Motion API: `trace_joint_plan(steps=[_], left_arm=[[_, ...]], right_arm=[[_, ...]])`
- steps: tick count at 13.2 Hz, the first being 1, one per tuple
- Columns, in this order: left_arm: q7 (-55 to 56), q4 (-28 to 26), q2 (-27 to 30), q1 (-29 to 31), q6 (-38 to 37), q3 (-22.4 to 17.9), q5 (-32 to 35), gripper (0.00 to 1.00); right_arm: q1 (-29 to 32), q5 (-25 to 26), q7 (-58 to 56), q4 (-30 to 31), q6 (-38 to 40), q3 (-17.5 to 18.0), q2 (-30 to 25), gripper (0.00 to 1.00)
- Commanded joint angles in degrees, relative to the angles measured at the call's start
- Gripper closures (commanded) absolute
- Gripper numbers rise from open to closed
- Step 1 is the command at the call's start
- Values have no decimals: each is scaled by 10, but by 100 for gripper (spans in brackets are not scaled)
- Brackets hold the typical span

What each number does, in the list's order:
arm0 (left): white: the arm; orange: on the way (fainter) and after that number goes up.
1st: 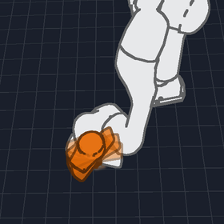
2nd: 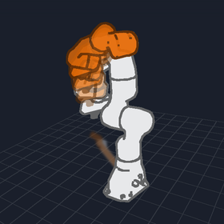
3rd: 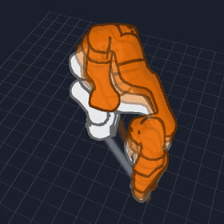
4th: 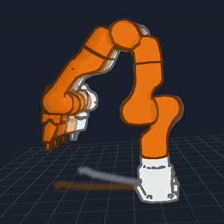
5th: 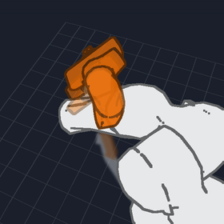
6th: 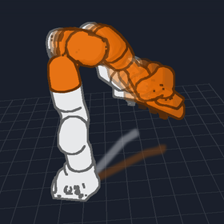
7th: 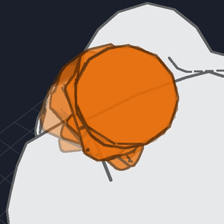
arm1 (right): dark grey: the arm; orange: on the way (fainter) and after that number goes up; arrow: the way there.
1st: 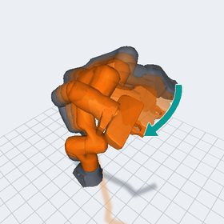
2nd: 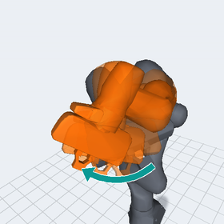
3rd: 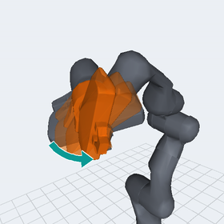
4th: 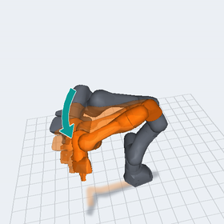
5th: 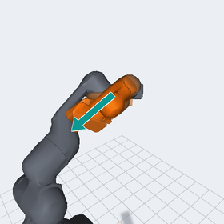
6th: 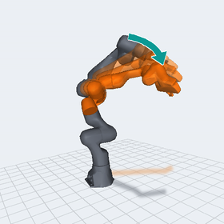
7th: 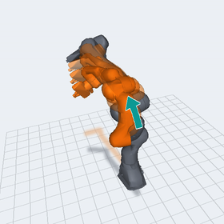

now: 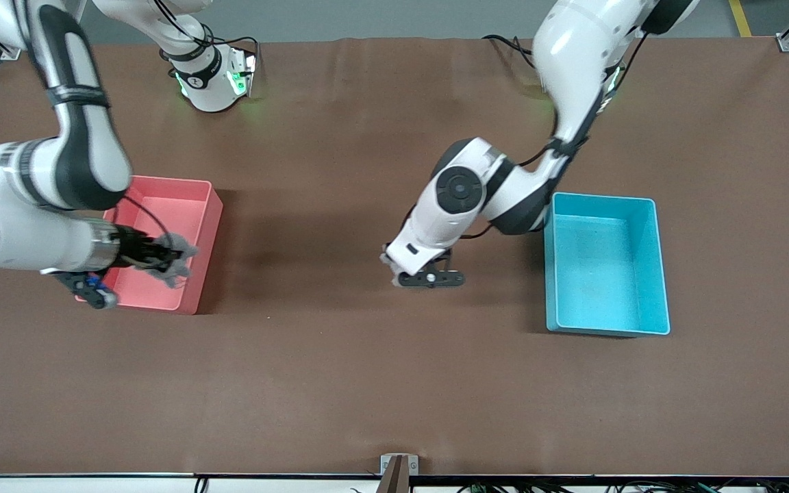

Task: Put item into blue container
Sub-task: 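Carry the plush to the blue box while the right gripper grasps another plush, then release the plush into the blue box while the right gripper sets another down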

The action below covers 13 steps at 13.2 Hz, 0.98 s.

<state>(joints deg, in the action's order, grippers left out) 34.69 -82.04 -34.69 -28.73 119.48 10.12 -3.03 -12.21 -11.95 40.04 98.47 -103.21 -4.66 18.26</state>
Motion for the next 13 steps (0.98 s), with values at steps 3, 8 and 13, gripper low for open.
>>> trace_joint_plan(steps=[3, 8, 13], left_arm=[[-212, -114, 130, 115, -86, 1, 9, 78], [-392, -189, 170, 223, -86, 2, 64, 78], [-496, -223, 164, 297, -86, 1, 106, 78]], right_arm=[[-130, 12, 221, 3, -83, -3, 7, 99], [-235, 12, 395, 2, -192, -4, 69, 99], [-293, 34, 501, -20, -268, -4, 140, 98]])
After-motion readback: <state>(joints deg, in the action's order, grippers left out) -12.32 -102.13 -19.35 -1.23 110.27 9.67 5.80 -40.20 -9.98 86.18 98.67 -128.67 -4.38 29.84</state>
